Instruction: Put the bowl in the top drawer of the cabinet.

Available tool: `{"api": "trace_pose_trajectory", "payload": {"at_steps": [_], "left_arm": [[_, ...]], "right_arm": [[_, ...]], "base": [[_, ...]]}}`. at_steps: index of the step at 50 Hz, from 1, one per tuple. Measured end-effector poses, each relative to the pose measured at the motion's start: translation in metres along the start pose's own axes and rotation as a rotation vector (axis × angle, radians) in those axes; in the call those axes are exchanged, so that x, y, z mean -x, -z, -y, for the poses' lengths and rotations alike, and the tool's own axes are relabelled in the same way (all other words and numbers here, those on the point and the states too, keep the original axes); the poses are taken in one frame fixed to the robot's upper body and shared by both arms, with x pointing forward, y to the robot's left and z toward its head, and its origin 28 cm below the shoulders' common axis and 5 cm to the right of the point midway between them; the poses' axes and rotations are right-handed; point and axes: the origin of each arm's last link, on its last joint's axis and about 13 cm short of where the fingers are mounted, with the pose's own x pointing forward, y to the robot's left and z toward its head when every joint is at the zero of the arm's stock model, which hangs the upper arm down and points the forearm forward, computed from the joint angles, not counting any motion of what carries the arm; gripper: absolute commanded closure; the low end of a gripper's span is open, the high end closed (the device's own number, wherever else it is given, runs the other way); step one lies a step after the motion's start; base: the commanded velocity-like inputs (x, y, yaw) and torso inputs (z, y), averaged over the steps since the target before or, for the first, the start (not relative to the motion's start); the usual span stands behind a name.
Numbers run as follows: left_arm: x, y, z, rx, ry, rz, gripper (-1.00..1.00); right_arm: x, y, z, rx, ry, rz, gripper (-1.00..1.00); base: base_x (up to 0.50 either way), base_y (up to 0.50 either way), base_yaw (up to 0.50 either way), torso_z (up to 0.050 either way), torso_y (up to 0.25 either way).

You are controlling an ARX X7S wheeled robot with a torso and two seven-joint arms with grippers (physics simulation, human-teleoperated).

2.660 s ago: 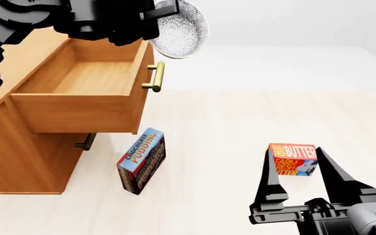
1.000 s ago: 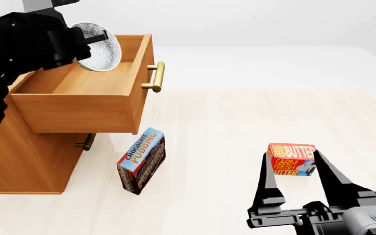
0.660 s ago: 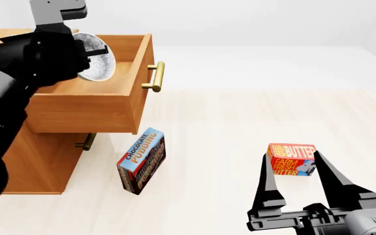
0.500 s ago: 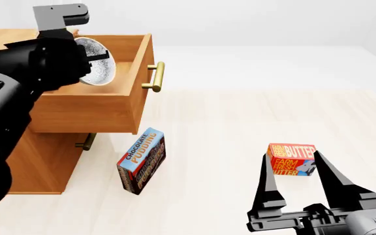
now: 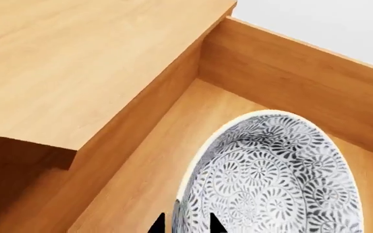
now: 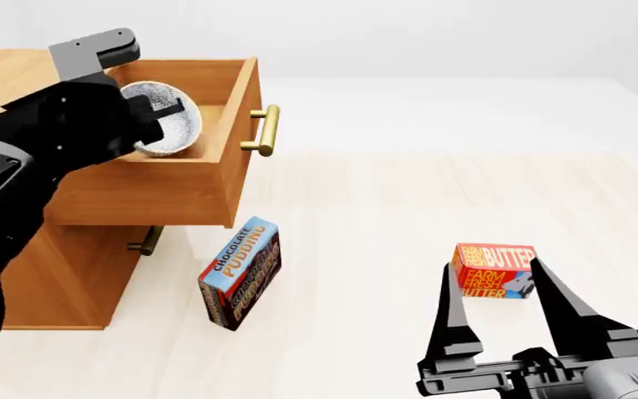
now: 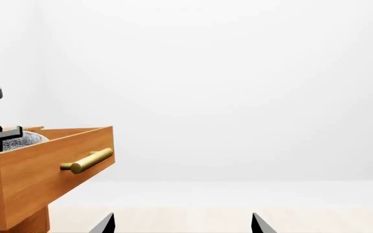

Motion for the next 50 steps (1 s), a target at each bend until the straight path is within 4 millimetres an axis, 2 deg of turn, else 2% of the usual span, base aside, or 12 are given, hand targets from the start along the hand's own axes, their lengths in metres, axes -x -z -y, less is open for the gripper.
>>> {"api": "trace_pose_trajectory", "payload": {"at_steps": [10, 17, 26, 33, 43, 50], "left_arm": [[0.003, -0.003, 0.004, 0.038, 0.054, -0.008, -1.00], [0.009, -0.013, 0.010, 0.032, 0.096, 0.039, -1.00], [0.029, -0.031, 0.016, -0.020, 0.139, 0.153, -1.00], [0.049, -0.036, 0.013, -0.066, 0.161, 0.220, -1.00], [0.080, -0.026, 0.001, -0.137, 0.198, 0.287, -1.00], [0.103, -0.001, -0.014, -0.187, 0.253, 0.325, -1.00]], "right_arm": [[0.000, 0.001, 0.000, 0.001, -0.002, -0.001, -1.00], [0.000, 0.001, -0.001, 0.001, -0.005, -0.001, -1.00], [0.000, 0.000, -0.001, 0.002, -0.008, 0.000, -1.00], [0.000, 0.000, -0.001, 0.003, -0.010, 0.001, -1.00], [-0.001, -0.002, -0.003, 0.004, -0.015, 0.004, -1.00], [-0.001, -0.003, -0.004, 0.004, -0.016, 0.008, -1.00]], "base": [[0.00, 0.00, 0.00, 0.000, 0.000], [0.00, 0.00, 0.00, 0.000, 0.000], [0.00, 0.00, 0.00, 0.000, 0.000], [0.00, 0.00, 0.00, 0.000, 0.000], [0.00, 0.00, 0.00, 0.000, 0.000], [0.00, 0.00, 0.00, 0.000, 0.000]]}}
